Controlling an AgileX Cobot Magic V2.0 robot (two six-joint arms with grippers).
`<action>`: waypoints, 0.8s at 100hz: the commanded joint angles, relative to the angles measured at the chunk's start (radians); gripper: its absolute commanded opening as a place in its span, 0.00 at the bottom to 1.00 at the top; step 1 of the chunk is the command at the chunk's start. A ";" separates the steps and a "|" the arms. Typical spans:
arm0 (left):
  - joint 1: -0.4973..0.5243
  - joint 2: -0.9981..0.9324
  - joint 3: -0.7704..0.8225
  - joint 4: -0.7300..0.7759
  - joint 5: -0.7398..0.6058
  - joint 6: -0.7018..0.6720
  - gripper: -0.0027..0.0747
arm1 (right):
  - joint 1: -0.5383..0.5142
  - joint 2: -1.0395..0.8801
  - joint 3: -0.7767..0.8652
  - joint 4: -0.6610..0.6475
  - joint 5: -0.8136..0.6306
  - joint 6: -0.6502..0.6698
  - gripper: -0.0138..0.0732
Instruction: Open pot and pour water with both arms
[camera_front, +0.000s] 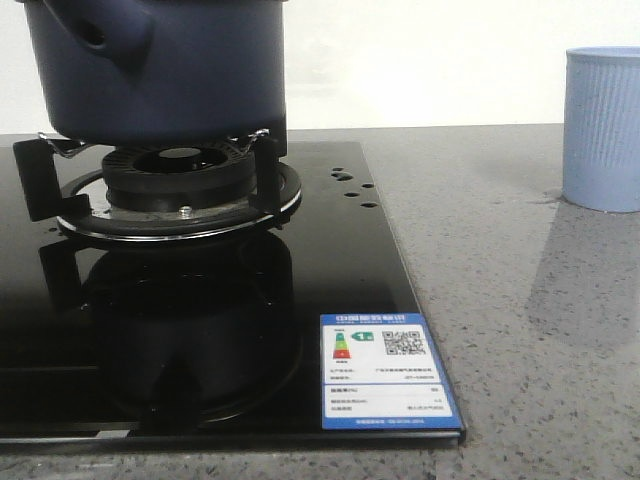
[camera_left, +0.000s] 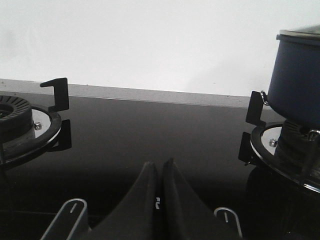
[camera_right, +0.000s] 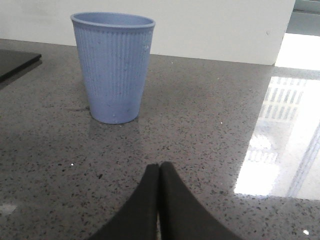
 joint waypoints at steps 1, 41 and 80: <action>0.004 -0.025 0.015 -0.009 -0.093 -0.009 0.01 | -0.006 -0.017 0.016 0.001 -0.076 -0.005 0.09; 0.004 -0.025 0.015 -0.261 -0.158 -0.009 0.01 | -0.006 -0.017 0.016 0.277 -0.169 -0.005 0.09; 0.004 -0.023 -0.065 -0.641 -0.145 -0.012 0.01 | -0.006 -0.017 -0.061 0.562 -0.178 -0.005 0.09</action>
